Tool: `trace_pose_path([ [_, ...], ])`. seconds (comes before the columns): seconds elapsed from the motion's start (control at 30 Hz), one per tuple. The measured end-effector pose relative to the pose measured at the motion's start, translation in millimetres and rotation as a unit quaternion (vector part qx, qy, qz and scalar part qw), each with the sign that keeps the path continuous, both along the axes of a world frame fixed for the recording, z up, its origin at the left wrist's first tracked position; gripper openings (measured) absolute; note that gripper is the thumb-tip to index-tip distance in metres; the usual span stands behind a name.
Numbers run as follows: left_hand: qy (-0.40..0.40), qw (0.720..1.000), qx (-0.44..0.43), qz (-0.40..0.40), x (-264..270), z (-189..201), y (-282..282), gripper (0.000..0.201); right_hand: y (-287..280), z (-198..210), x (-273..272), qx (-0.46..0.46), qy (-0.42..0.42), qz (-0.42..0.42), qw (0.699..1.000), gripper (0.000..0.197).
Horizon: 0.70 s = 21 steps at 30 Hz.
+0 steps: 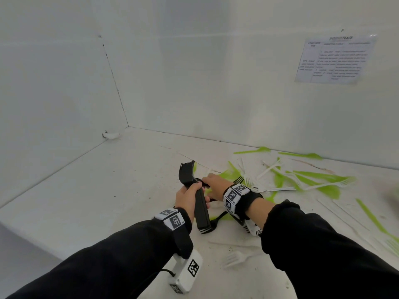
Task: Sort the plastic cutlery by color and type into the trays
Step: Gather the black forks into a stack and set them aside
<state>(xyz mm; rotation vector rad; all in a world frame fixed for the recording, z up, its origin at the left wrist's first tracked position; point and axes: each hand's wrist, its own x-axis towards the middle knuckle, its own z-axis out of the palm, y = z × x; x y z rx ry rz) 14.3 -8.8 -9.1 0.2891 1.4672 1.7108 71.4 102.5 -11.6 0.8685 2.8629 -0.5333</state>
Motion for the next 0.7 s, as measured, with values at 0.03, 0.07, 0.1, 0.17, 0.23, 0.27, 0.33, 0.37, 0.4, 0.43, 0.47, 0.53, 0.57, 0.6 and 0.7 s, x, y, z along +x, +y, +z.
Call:
trace_pose_path([
  [0.03,0.001,1.0,0.001,0.001,1,1,0,0.008,2,0,3,0.012,-0.004,0.001,1.0,0.018],
  [0.07,-0.001,1.0,0.004,0.0,2,2,-1,0.008,2,-1,5,0.023,-0.017,0.015,0.999,0.012],
  [0.1,-0.005,1.0,0.009,-0.001,2,3,-1,0.007,1,-1,5,0.018,-0.035,0.028,0.999,0.012],
  [0.17,-0.01,1.0,0.011,-0.002,3,4,-2,0.007,-2,-2,6,0.001,-0.069,0.057,0.996,0.023],
  [0.23,-0.013,1.0,0.009,-0.005,4,3,-3,0.008,-5,-1,6,0.017,-0.088,0.064,0.994,0.03],
  [0.27,-0.016,1.0,0.008,-0.008,5,2,-3,0.008,-5,-2,5,0.028,-0.093,0.06,0.993,0.031],
  [0.33,-0.019,1.0,0.007,-0.012,6,1,-4,0.009,-6,-1,5,0.043,-0.104,0.051,0.992,0.033],
  [0.37,-0.021,1.0,0.006,-0.014,7,0,-5,0.01,-6,-2,5,0.045,-0.112,0.043,0.992,0.034],
  [0.4,-0.022,1.0,0.003,-0.016,8,-1,-5,0.01,-4,-4,6,0.042,-0.115,0.034,0.992,0.035],
  [0.43,-0.022,1.0,0.001,-0.017,8,-1,-6,0.01,-2,-5,7,0.032,-0.108,0.027,0.993,0.035],
  [0.47,-0.02,1.0,0.001,-0.017,9,-1,-6,0.009,2,-7,7,0.021,-0.093,0.021,0.995,0.035],
  [0.53,-0.022,1.0,0.001,-0.012,9,-2,-6,0.01,8,-7,9,0.013,-0.082,0.019,0.996,0.032],
  [0.57,-0.023,1.0,0.002,-0.01,8,-2,-6,0.01,12,-6,11,0.013,-0.085,0.021,0.996,0.031],
  [0.6,-0.024,1.0,0.002,-0.01,8,-2,-7,0.01,15,-6,13,0.016,-0.093,0.025,0.995,0.033],
  [0.7,-0.026,1.0,0.001,-0.014,8,-3,-7,0.008,20,-9,17,0.04,-0.116,0.04,0.992,0.036],
])
